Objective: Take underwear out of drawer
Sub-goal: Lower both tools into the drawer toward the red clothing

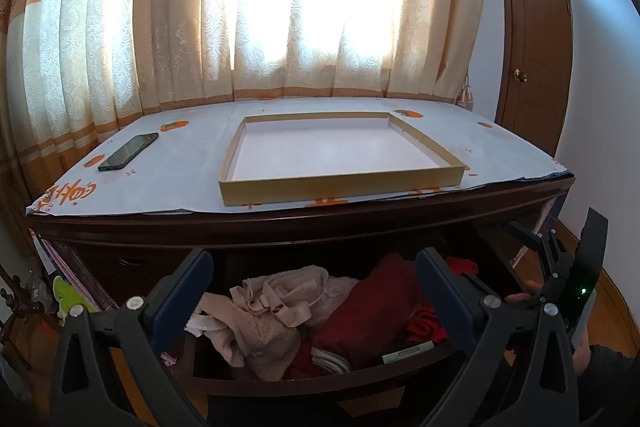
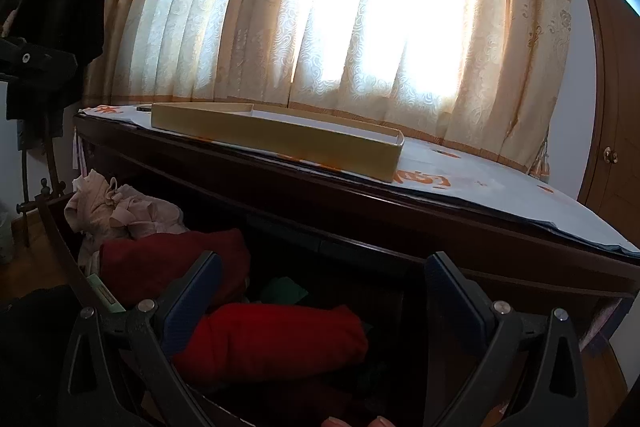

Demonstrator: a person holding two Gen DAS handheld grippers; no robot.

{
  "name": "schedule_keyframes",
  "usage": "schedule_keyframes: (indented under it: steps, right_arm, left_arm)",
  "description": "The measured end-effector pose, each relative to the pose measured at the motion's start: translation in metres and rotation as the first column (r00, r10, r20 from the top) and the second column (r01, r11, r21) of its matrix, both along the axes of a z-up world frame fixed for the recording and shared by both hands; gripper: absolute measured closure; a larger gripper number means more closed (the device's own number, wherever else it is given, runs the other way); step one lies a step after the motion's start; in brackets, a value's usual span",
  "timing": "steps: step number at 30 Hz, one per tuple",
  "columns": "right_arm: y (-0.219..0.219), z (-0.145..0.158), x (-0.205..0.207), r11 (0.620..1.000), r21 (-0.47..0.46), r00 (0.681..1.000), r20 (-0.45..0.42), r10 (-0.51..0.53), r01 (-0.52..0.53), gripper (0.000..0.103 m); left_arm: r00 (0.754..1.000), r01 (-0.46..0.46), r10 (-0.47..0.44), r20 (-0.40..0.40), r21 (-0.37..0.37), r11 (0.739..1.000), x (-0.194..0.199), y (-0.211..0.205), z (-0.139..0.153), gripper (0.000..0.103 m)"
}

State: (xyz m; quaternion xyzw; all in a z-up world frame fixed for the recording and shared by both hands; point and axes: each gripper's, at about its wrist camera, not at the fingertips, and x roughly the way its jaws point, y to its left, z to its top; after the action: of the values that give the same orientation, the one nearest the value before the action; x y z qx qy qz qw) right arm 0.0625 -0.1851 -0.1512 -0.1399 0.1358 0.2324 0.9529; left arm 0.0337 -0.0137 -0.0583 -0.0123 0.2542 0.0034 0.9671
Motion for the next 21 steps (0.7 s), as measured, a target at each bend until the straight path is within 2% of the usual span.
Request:
schedule_keyframes:
  steps: [21]
  right_arm:
    - [-0.004, 0.001, -0.008, 1.0, -0.025, 0.999, -0.044, 0.012, -0.013, 0.001]
  left_arm:
    - [0.999, 0.017, -0.016, -0.048, 0.028, 0.999, -0.006, -0.002, -0.012, 0.0]
